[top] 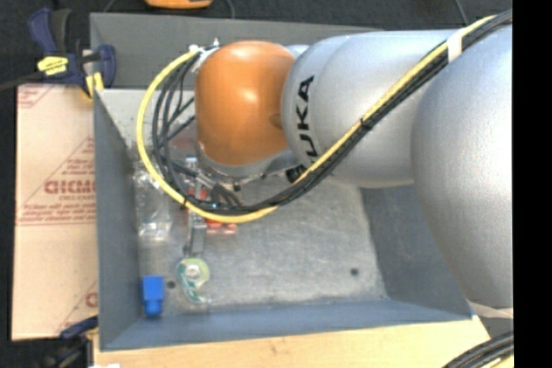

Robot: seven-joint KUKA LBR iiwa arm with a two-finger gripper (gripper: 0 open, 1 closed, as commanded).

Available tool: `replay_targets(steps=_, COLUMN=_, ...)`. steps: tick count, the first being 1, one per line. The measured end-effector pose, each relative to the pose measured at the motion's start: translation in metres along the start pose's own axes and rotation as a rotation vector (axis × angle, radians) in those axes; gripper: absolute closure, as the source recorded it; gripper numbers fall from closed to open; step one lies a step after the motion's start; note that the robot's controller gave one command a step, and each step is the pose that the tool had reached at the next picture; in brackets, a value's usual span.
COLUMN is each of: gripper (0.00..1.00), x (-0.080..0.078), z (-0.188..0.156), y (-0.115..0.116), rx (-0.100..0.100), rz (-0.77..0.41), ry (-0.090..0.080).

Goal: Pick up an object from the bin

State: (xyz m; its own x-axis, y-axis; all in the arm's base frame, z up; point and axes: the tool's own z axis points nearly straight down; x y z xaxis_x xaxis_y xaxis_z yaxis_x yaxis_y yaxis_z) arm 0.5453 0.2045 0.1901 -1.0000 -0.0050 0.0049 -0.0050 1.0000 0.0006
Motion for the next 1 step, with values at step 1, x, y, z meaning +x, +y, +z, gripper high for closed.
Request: replay_targets(steps=1, gripper=0.0, x=-0.0844, z=0.0903, y=-0.0515, rx=0.004, rz=-0.045, ry=-0.008)
